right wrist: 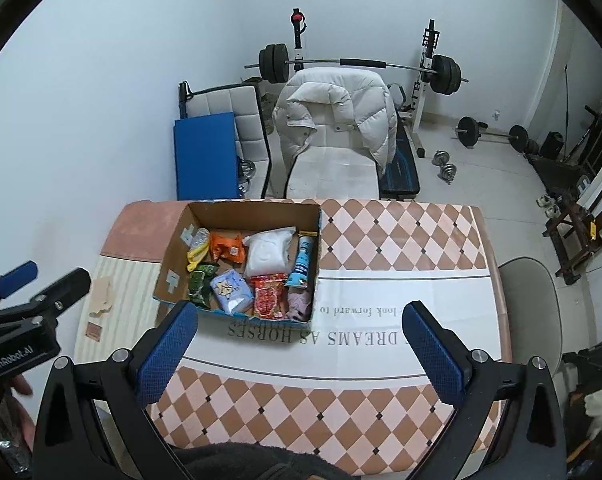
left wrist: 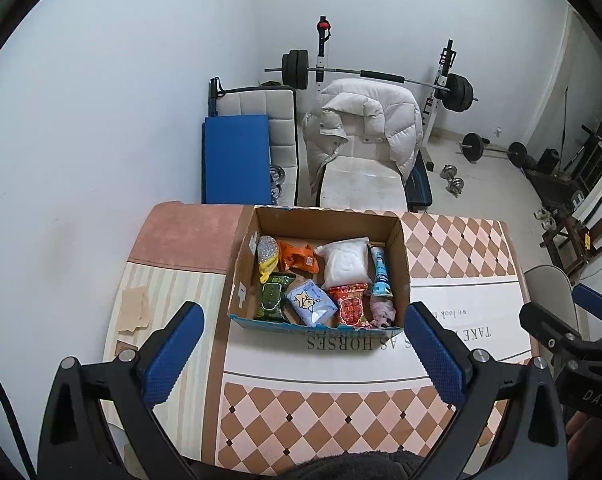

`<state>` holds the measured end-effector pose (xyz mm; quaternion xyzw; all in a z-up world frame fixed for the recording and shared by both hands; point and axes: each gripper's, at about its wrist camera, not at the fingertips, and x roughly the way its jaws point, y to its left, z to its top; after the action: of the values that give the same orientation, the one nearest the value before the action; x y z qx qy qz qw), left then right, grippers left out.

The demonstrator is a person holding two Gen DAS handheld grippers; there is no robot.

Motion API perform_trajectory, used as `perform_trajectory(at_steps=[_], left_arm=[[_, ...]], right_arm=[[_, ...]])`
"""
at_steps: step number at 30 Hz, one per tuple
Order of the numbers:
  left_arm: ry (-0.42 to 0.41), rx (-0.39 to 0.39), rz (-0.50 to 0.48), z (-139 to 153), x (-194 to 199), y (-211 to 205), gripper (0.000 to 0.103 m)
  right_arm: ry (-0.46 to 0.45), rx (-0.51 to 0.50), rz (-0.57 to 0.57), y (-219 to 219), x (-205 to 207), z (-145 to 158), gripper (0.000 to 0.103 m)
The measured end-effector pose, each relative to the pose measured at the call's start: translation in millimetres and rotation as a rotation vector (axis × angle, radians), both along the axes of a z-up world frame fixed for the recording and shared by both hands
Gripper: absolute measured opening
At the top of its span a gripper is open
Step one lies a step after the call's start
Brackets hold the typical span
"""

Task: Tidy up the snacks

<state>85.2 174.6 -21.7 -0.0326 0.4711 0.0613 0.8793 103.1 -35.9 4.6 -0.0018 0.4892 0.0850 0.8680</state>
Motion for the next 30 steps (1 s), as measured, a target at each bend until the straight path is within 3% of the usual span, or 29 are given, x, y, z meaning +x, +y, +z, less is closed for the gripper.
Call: perform_trajectory(at_steps=[30], left_arm=[[0.01,0.011,0.023,-16.5,6.8,5.6,0.102]], right_arm=[[0.009,-0.035,-0.011,9.7,11.2,-22.6,0.103]])
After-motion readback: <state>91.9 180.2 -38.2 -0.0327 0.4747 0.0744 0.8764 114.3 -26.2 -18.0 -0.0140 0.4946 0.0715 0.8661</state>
